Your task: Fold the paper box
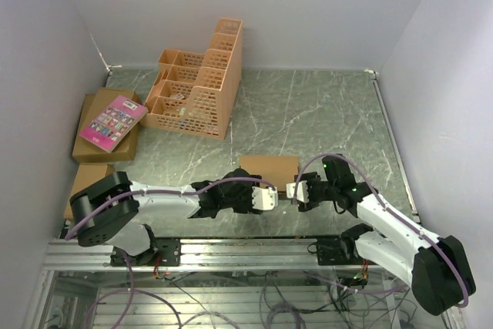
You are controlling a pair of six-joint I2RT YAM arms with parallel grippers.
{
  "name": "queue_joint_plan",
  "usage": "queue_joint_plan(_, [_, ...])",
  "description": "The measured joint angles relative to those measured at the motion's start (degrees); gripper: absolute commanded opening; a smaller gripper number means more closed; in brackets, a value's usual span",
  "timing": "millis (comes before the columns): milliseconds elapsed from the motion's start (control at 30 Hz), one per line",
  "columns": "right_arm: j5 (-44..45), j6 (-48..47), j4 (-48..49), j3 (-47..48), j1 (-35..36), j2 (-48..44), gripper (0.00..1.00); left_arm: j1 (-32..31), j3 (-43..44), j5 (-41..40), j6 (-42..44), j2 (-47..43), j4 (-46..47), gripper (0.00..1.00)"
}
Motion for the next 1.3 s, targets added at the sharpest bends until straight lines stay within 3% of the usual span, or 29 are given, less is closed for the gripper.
queue_joint_plan(267, [1.22,2.73,5.18,-2.05,-0.02,0.00,0.23,0.04,1.70,-1.07,-0.66,4.92,1.84,0.38])
queue_joint_plan(400, [1.62,3.54,6.23,-2.40,-0.02,-0.17,0.20,0.04,1.75,-1.09,-0.98,5.14,2.64,0.36])
queue_joint_plan(467, [1.79,3.93,6.43,-2.40,-0.02,-0.26,0.37,0.04,1.77,-1.09,-1.09,5.16,2.75,0.40])
queue_joint_plan(533, [1.86,4.50,6.23,-2.36,-0.02,-0.50,0.55,0.04,1.86,-1.05,-1.11,5.16,2.69,0.57])
queue_joint_plan(767, [0.68,6.03,-3.61,5.46,-1.73,-2.64,0.81,0.04,2.93,-1.33,-9.35,-2.93,-1.66,1.00])
queue_joint_plan(800, [0.48,7.23,-4.85,7.02,-1.95,-3.19,0.96,0.04,3.26,-1.73,-11.78,-4.74,-2.45,0.97])
queue_joint_plan(833, [0.48,9.35,-5.62,8.37,-2.08,-3.69,0.99,0.07,3.76,-2.40,-15.74,-7.19,-3.21,0.96])
queue_joint_plan(933, [1.53,20.59,-6.75,12.96,-2.21,-3.41,1.00,0.68,5.14,-4.17,-26.10,-12.52,-5.01,0.96])
queue_joint_plan(1100, [-0.46,39.60,-12.26,28.83,-4.52,9.57,0.95,7.32,3.63,-1.36,-46.56,-16.81,-3.85,0.96])
queue_joint_plan(1200, [-7.74,49.59,-12.37,34.38,-11.43,17.57,0.91,11.98,-2.32,1.07,-59.39,-16.98,1.81,0.96])
queue_joint_plan(1300, [-15.41,57.11,-11.19,33.27,-21.00,21.97,0.81,13.99,-8.81,1.79,-70.12,-16.74,5.92,0.96])
